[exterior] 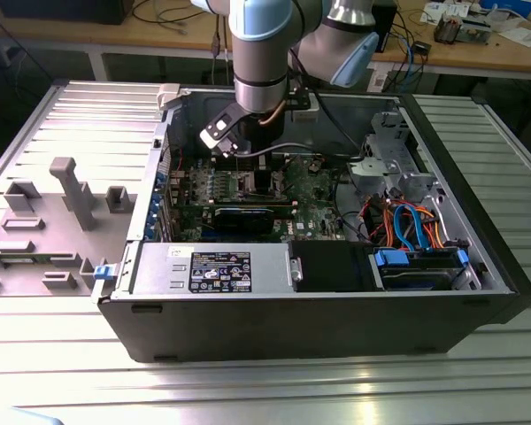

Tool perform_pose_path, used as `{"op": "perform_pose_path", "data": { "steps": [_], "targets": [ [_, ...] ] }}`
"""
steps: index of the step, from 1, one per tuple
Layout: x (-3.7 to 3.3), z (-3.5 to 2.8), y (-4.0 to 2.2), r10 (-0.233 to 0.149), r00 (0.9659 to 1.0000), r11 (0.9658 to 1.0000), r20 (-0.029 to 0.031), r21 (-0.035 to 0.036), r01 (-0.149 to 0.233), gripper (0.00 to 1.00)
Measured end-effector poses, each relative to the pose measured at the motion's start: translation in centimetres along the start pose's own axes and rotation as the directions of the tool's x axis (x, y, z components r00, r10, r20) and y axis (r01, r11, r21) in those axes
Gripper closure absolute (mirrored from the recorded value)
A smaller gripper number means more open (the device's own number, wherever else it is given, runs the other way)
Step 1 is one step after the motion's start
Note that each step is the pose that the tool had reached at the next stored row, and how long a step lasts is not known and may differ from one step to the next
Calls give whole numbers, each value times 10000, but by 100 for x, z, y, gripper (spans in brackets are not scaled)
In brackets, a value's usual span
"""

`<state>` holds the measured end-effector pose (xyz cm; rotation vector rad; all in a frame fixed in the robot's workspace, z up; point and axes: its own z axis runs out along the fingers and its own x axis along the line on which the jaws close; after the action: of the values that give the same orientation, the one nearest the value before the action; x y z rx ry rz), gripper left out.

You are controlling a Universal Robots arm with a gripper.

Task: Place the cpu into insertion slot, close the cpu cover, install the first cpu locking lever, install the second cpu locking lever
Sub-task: 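Place the cpu into insertion slot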

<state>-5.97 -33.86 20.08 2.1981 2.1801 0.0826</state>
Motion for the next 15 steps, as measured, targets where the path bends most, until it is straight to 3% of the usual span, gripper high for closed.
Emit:
{"op": "perform_pose_path", "data": {
  "steps": [15],
  "targets": [
    [13, 30, -7, 0, 10000, 10000, -5, 0, 0, 45]
  ]
}}
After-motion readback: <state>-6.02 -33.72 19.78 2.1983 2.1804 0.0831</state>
